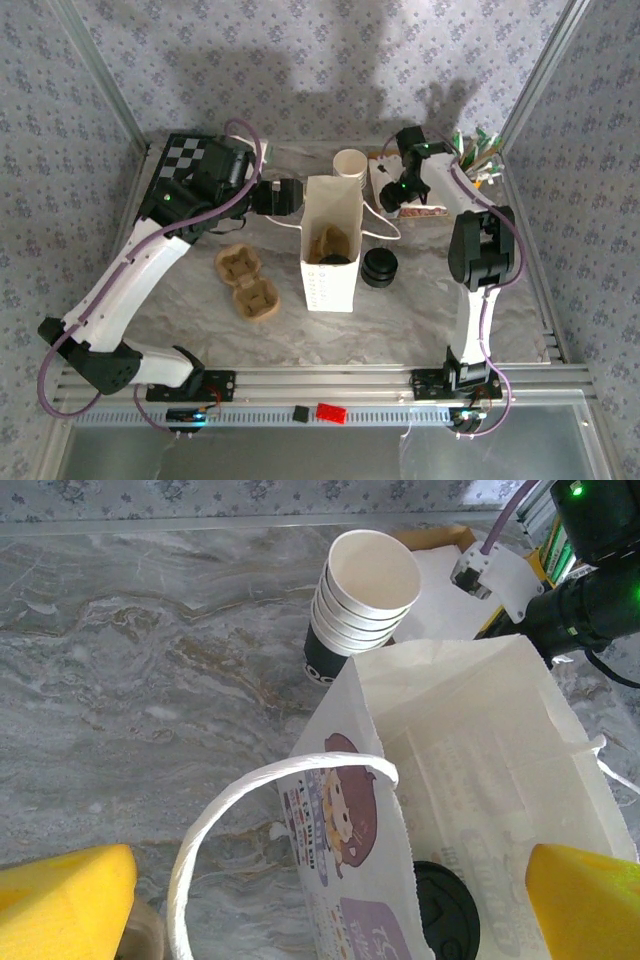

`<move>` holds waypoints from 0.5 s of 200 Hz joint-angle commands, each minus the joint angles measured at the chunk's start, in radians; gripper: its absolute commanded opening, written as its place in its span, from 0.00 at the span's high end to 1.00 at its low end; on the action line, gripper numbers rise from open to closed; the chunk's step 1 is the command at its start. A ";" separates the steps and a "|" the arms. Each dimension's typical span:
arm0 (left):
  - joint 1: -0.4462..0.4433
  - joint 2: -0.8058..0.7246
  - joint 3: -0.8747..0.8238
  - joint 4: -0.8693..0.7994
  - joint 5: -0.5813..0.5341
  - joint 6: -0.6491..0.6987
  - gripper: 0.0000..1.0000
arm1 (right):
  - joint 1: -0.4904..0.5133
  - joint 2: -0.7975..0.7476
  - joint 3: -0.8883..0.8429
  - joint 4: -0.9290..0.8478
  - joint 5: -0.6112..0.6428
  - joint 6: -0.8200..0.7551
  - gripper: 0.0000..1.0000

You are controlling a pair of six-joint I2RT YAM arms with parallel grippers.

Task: Pack the takeout coffee

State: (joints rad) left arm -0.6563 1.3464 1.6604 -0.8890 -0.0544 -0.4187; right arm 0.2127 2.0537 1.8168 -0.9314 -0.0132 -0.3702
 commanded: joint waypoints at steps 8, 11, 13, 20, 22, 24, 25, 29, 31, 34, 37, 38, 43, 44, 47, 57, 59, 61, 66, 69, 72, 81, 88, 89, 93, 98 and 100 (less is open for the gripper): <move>0.006 -0.020 0.033 -0.012 -0.016 0.014 0.01 | -0.004 0.039 0.056 -0.034 0.030 -0.023 0.37; 0.007 -0.020 0.032 -0.012 -0.016 0.014 0.00 | -0.005 0.041 0.061 -0.035 0.028 -0.023 0.38; 0.007 -0.020 0.033 -0.014 -0.016 0.014 0.00 | -0.006 0.042 0.063 -0.035 0.027 -0.022 0.38; 0.007 -0.020 0.032 -0.012 -0.016 0.014 0.01 | -0.009 0.042 0.065 -0.034 0.024 -0.020 0.39; 0.008 -0.021 0.033 -0.013 -0.016 0.014 0.01 | -0.010 0.042 0.066 -0.032 0.024 -0.019 0.40; 0.008 -0.019 0.033 -0.013 -0.016 0.014 0.01 | -0.010 0.042 0.067 -0.030 0.024 -0.019 0.40; 0.008 -0.019 0.033 -0.012 -0.016 0.014 0.01 | -0.010 0.042 0.067 -0.029 0.024 -0.019 0.41; 0.008 -0.018 0.033 -0.012 -0.016 0.014 0.01 | -0.012 0.042 0.068 -0.028 0.025 -0.018 0.42; 0.008 -0.018 0.033 -0.015 -0.016 0.014 0.01 | -0.012 0.043 0.070 -0.029 0.024 -0.019 0.43; 0.008 -0.017 0.034 -0.015 -0.016 0.014 0.00 | -0.012 0.043 0.072 -0.028 0.027 -0.018 0.44; 0.008 -0.017 0.034 -0.014 -0.016 0.013 0.01 | -0.013 0.043 0.075 -0.029 0.027 -0.019 0.45; 0.008 -0.017 0.034 -0.014 -0.015 0.013 0.01 | -0.013 0.044 0.076 -0.031 0.028 -0.019 0.45; 0.009 -0.016 0.035 -0.016 -0.015 0.012 0.00 | -0.013 0.046 0.077 -0.033 0.027 -0.022 0.46; 0.009 -0.016 0.035 -0.016 -0.015 0.012 0.00 | -0.013 0.046 0.077 -0.033 0.027 -0.022 0.46; 0.010 -0.016 0.035 -0.016 -0.015 0.012 0.01 | -0.015 0.048 0.078 -0.035 0.025 -0.023 0.46; 0.009 -0.015 0.032 -0.017 -0.014 0.013 0.01 | -0.016 0.054 0.082 -0.046 0.012 -0.033 0.47; 0.009 -0.015 0.033 -0.016 -0.015 0.012 0.01 | -0.017 0.055 0.082 -0.050 0.006 -0.035 0.48; 0.010 -0.015 0.032 -0.016 -0.015 0.012 0.01 | -0.017 0.055 0.083 -0.052 0.000 -0.039 0.48; 0.010 -0.015 0.032 -0.017 -0.015 0.012 0.01 | -0.017 0.057 0.082 -0.054 -0.006 -0.043 0.49; 0.010 -0.014 0.033 -0.017 -0.015 0.012 0.00 | -0.017 0.058 0.081 -0.054 -0.006 -0.043 0.50; 0.010 -0.014 0.033 -0.017 -0.015 0.012 0.01 | -0.016 0.060 0.081 -0.054 -0.005 -0.044 0.51; 0.011 -0.012 0.034 -0.017 -0.015 0.012 0.01 | -0.016 0.066 0.086 -0.059 -0.007 -0.043 0.53; 0.011 -0.012 0.037 -0.016 -0.015 0.012 0.00 | -0.019 0.071 0.093 -0.064 -0.007 -0.040 0.55; 0.011 -0.012 0.037 -0.017 -0.014 0.012 0.00 | -0.019 0.071 0.095 -0.064 -0.007 -0.040 0.55; 0.011 -0.014 0.036 -0.016 -0.013 0.012 0.01 | -0.019 0.074 0.098 -0.065 -0.005 -0.037 0.56; 0.012 -0.014 0.035 -0.016 -0.013 0.012 0.01 | -0.020 0.075 0.102 -0.064 -0.002 -0.035 0.58; 0.011 -0.013 0.034 -0.015 -0.014 0.012 0.00 | -0.020 0.076 0.104 -0.064 0.000 -0.035 0.59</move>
State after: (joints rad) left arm -0.6544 1.3464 1.6604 -0.8921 -0.0544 -0.4187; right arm 0.2005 2.1021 1.8751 -0.9565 -0.0059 -0.3943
